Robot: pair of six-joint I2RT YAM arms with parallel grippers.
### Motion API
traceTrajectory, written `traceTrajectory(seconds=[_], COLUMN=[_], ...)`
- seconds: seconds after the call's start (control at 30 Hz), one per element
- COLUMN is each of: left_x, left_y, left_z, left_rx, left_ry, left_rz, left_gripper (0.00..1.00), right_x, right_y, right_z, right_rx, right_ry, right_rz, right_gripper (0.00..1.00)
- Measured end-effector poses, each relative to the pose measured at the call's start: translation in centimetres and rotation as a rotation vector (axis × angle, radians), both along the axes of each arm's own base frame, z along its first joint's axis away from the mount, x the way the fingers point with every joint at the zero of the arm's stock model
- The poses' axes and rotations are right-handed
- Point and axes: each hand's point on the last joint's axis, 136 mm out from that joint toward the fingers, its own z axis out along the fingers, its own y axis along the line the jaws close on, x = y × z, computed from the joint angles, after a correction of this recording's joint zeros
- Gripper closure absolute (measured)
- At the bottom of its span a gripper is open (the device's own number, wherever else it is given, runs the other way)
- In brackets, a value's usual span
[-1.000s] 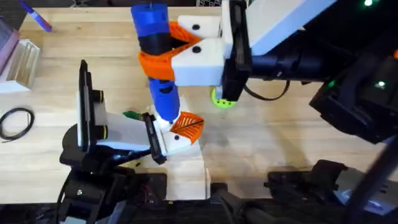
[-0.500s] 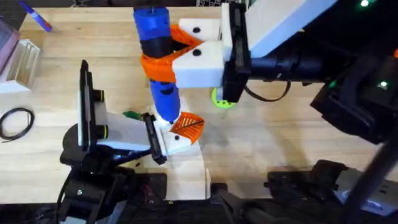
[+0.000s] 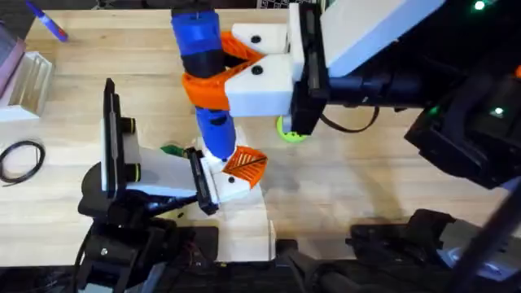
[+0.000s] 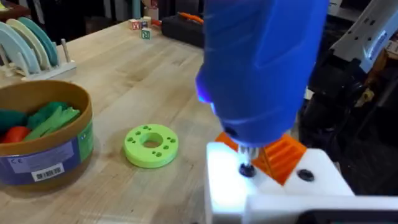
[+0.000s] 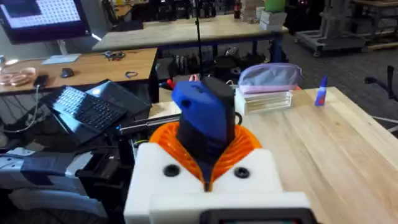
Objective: Pick up the gripper from the table and insert it into the empty holder that is missing its gripper. Then pick up a screw, insert it into the mounting hole, and use the screwdriver to tighten it. Finally, clean up the table by picking up the vegetable and placing it into the bucket.
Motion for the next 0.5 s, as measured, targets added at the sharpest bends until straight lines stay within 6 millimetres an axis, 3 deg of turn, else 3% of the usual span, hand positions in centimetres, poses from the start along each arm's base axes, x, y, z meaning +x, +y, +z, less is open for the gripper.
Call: traceTrajectory(seconds=[0.27,0.5], left_x=[0.3,0.3], left_y=[0.1,0.1], left_z=[0.1,0.1], left_rx=[0.002,0.003], left_ry=[-0.007,-0.006], left_rz=[0.019,0.021], left_gripper=[0.991,0.991], right_x=[-0.4,-0.6], right_y=[0.1,-0.4], right_z=[0.6,3.6], right_rx=[0.048,0.153], right_ry=[-0.047,-0.147], right_rz=[0.019,0.013], right_gripper=[0.979,0.98])
